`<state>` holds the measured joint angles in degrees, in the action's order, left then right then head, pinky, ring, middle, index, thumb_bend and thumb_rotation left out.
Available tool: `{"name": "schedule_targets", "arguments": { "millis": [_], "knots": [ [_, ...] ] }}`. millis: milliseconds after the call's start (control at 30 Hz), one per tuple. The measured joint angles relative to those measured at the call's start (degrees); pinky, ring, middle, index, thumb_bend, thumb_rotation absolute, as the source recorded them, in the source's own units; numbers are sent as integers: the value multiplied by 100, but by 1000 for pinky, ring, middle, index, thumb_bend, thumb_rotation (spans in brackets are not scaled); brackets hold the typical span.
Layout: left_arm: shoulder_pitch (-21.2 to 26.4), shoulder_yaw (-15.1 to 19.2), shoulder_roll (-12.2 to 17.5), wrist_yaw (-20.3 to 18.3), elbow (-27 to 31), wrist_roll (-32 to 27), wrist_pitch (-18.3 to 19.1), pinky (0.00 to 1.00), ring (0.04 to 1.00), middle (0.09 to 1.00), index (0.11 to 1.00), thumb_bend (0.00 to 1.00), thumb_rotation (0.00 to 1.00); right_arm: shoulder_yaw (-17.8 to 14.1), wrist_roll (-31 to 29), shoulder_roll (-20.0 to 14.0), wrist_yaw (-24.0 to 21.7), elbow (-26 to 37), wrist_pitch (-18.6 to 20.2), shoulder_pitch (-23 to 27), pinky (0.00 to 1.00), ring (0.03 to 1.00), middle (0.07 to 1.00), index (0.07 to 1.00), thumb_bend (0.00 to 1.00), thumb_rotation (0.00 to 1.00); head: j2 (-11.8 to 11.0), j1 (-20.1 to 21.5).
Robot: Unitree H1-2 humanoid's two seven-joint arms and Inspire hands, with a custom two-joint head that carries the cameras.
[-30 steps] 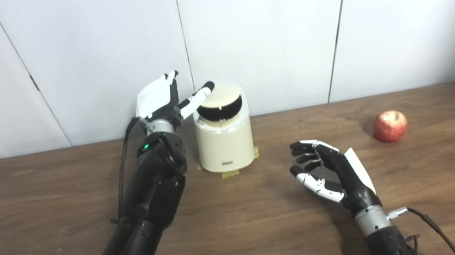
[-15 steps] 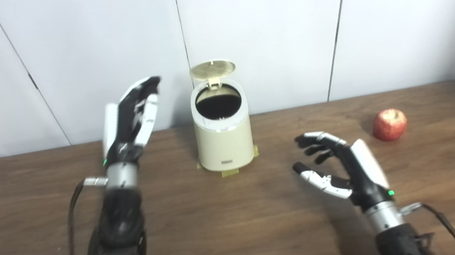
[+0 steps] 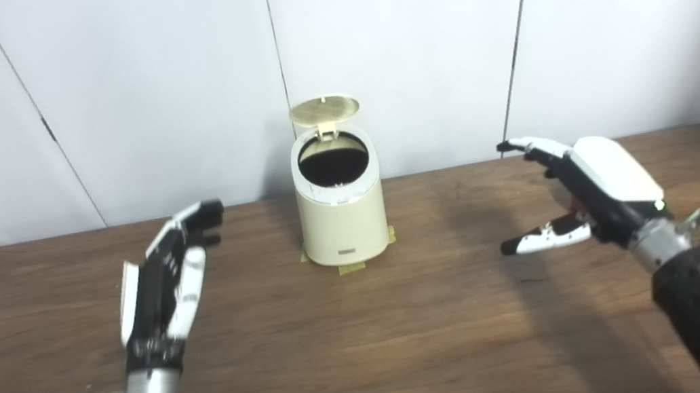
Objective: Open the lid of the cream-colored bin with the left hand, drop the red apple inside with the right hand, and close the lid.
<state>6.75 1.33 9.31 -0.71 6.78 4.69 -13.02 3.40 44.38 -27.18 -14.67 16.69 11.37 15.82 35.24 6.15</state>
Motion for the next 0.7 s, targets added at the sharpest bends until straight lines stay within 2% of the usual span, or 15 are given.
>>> {"name": "schedule_targets", "arguments": {
  "millis": [167, 233, 333, 467, 700],
  "knots": [
    [-243, 2, 14, -70, -45, -113, -324, 722, 798, 795, 763, 345, 792, 113, 397, -454, -1045, 23, 636, 657, 628, 842, 910, 836, 999, 324, 9, 9],
    [-257, 8, 14, -102, -44, -190, -343, 731, 801, 798, 770, 368, 780, 197, 478, -597, -1418, -1, 794, 878, 632, 845, 904, 819, 1000, 304, 17, 9],
    [-337, 11, 8, -146, -44, -225, -347, 746, 807, 804, 776, 351, 757, 261, 497, -771, -1754, -325, 939, 1175, 621, 861, 910, 803, 1000, 280, 26, 17],
    [-507, 10, -13, -226, -22, -431, -332, 773, 826, 819, 787, 340, 736, 457, 557, -982, -1917, -986, 997, 1383, 614, 846, 902, 785, 1000, 266, 35, 26],
    [-587, 0, -96, -294, 240, -585, -123, 781, 832, 824, 790, 347, 723, 782, 567, -1095, -1807, -2303, 744, 1674, 638, 853, 894, 775, 1000, 259, 35, 35]
  ]
}}
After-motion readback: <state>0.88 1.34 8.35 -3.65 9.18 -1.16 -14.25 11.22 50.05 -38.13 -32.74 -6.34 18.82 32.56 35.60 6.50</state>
